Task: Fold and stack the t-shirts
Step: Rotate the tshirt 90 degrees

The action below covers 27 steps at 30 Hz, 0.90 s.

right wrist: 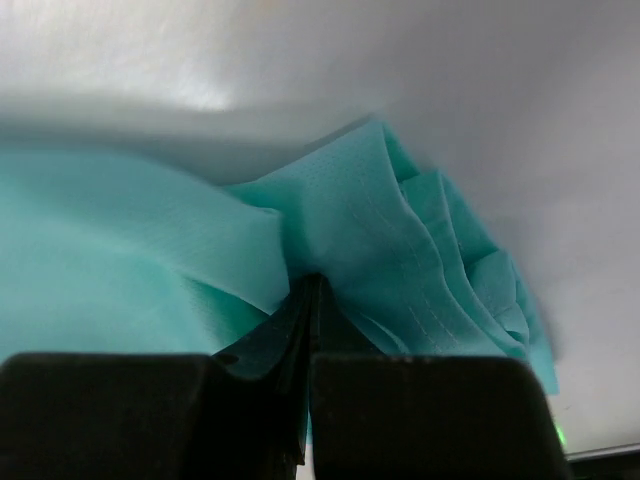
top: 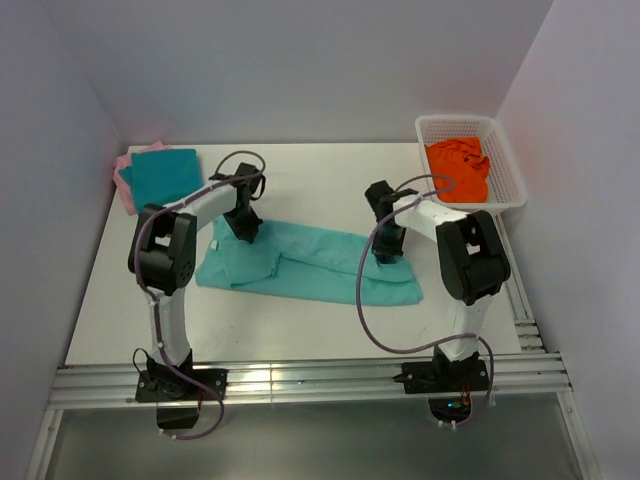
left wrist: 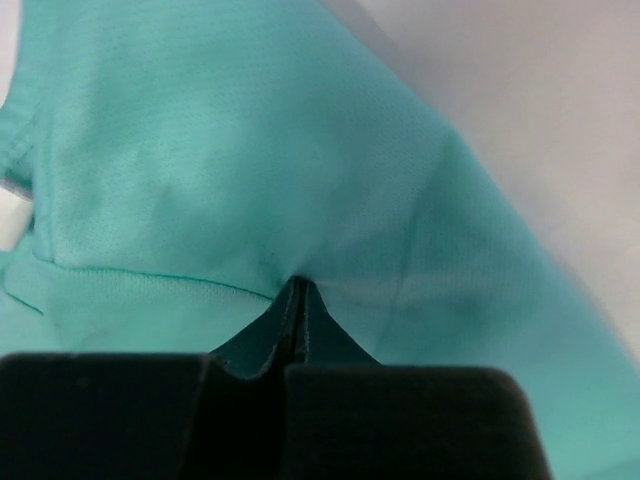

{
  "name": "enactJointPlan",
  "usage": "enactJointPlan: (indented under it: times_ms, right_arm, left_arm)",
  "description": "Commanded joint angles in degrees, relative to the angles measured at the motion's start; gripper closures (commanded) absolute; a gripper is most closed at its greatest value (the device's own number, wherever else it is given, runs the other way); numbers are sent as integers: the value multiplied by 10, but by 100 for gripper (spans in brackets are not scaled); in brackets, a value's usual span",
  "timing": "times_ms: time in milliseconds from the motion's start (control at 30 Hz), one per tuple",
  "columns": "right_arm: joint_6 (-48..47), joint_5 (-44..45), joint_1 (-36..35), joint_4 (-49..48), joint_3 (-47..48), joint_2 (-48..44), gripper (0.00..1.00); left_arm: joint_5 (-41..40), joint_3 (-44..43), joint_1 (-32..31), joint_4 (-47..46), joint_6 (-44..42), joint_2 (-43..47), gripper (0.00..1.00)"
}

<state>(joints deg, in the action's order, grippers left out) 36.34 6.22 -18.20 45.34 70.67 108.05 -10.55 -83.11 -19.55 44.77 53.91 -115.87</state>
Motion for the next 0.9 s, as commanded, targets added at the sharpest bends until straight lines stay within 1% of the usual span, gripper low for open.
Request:
enactJointPlan:
  times_ms: [0, 33, 67, 100, 133, 167, 200, 233, 267, 300, 333, 367, 400, 433, 467, 533, 567, 600, 633, 667, 700, 733, 767, 800, 833, 867]
  right_arm:
    - [31, -36, -72, -11, -73, 9, 100]
    - [52, -51, -87, -13, -95, 5, 100]
    - [62, -59, -116, -24, -106, 1, 100]
    - [72, -75, -131, -29, -116, -6, 100]
    - [91, -87, -148, -34, -127, -8, 100]
    - [96, -115, -191, -41, -127, -2, 100]
    - [96, -126, -217, -43, -119, 5, 100]
    - [86, -145, -244, -46, -93, 14, 100]
    - [75, -174, -297, -61, -74, 30, 100]
    - [64, -179, -322, -61, -53, 41, 100]
    - [39, -180, -346, -57, -5, 51, 100]
    - [25, -178, -367, -43, 20, 68, 100]
    - [15, -163, -397, -36, 42, 72, 100]
    - [4, -157, -407, -32, 69, 72, 100]
    - [2, -154, -413, -32, 77, 62, 100]
    - [7, -121, -414, -20, 96, 50, 100]
    - [8, -105, -413, 7, 107, 41, 90]
    - [8, -92, -413, 21, 118, 38, 84]
    - [14, -63, -413, 36, 140, 35, 79]
    - [18, -40, -413, 70, 152, 32, 52]
    - [21, -22, -413, 84, 162, 23, 40]
    - [27, 4, -414, 95, 176, 16, 32]
    - [31, 21, -414, 118, 182, 0, 30]
    - [36, 37, -414, 131, 189, -8, 28]
    - [42, 50, -414, 143, 205, -17, 18]
    - [44, 71, -414, 162, 210, -37, 17]
  left_arm:
    - [-31, -81, 7, -16, -42, -95, 100]
    - [-33, -162, 7, -4, -63, -142, 100]
    - [-38, -208, 8, 28, -74, -167, 100]
    - [-36, -253, 7, 41, -84, -192, 100]
    - [-32, -340, 7, 57, -100, -239, 100]
    - [-26, -382, 7, 74, -107, -261, 100]
    - [-21, -420, 5, 84, -114, -281, 100]
    - [-6, -488, 3, 86, -129, -314, 100]
    - [33, -516, -1, 73, -139, -326, 100]
    - [66, -535, -4, 55, -151, -334, 100]
    - [99, -543, -6, 32, -178, -331, 100]
    - [131, -534, -10, -2, -191, -322, 100]
    - [201, -523, -12, -57, -203, -310, 99]
    - [220, -502, -19, -83, -219, -282, 98]
    - [236, -497, -22, -98, -224, -269, 96]
    - [265, -500, -29, -124, -228, -240, 87]
    - [272, -505, -32, -127, -225, -232, 81]
    - [279, -508, -31, -130, -224, -223, 71]
    - [266, -508, -31, -132, -217, -200, 61]
    - [260, -507, -31, -132, -215, -187, 52]
    - [256, -506, -30, -132, -216, -175, 32]
    - [238, -502, -30, -132, -217, -148, 22]
    - [225, -502, -30, -122, -219, -135, 19]
    - [215, -503, -29, -116, -222, -123, 19]
    - [189, -495, -29, -109, -224, -92, 11]
    - [169, -491, -29, -87, -226, -76, 11]
